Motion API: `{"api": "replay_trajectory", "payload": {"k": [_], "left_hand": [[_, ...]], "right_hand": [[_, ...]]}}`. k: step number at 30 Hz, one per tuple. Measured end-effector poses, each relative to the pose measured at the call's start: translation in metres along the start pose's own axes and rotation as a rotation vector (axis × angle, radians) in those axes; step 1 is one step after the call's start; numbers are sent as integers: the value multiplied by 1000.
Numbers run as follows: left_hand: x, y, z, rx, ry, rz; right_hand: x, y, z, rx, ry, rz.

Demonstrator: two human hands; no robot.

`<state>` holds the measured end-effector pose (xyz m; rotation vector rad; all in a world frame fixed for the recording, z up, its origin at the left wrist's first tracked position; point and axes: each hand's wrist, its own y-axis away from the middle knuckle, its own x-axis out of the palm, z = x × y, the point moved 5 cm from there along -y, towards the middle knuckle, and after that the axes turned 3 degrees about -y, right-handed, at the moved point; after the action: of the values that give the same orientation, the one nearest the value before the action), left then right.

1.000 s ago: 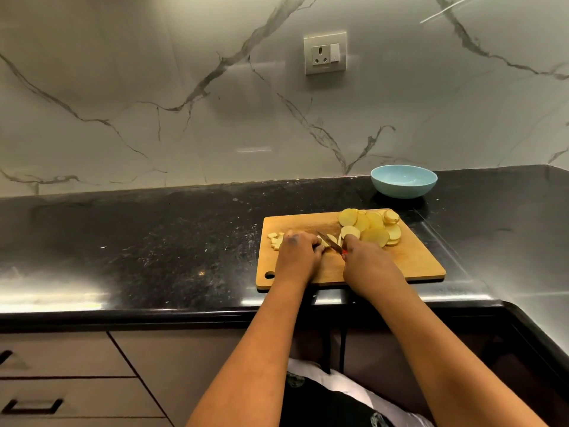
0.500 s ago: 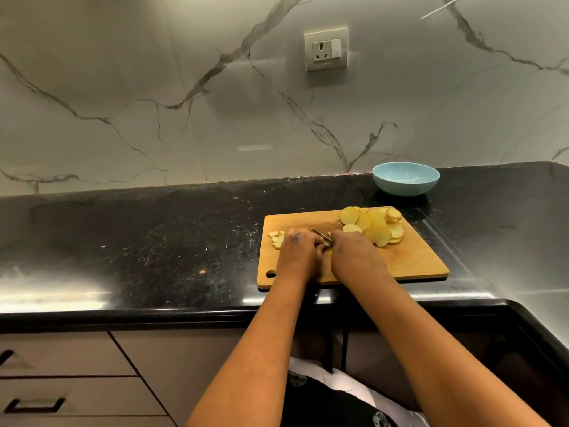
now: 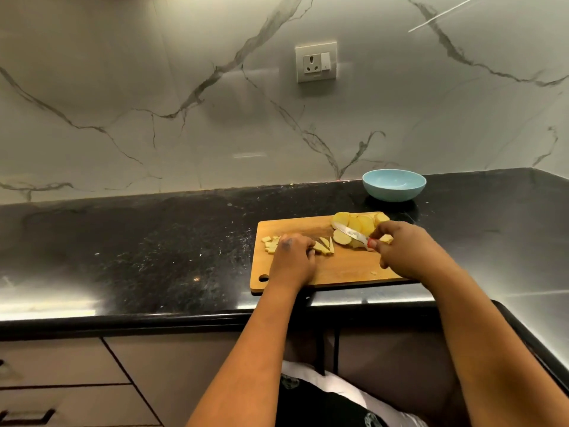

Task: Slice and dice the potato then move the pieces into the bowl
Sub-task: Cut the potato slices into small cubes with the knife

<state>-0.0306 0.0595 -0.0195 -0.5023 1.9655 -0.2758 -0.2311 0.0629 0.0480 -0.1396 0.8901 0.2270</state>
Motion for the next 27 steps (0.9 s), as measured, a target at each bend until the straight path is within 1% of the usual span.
{"api": "replay_trajectory", "payload": {"k": [3,6,8,10,12,14,17,18,22,24,27], "left_hand": [[-6,0,2,-26,35,-67],[-12,0,8,-133,125,-100],[-12,0,6,-162,155,-72],[-5,-1,-3,-161,139,-7],[5,-2,-12,-155,33,67],[14,-3,-19,-151,-62,97],[20,-7,-23,-147,-83,76],[22,-9,-23,-145,-86,92],[27,-19,-26,-145,-125,232],[27,-24,-26,-115,-142,274],[23,-29,-22,-51,-103,326]], "right_hand": [[7,-17,-8,-24,-146,-60],[27,-31,-13,-62,-225,-120],[44,-38,-17,-85,-261,-168],[54,-40,-23,-138,-298,-297],[58,-37,-26,-220,-308,-426],[59,-34,-25,-281,-295,-487],[60,-32,-25,-316,-297,-502],[60,-32,-25,-328,-296,-498],[63,-32,-25,-369,-283,-482],[64,-32,-25,-369,-286,-480],[64,-33,-25,-364,-296,-477]]}}
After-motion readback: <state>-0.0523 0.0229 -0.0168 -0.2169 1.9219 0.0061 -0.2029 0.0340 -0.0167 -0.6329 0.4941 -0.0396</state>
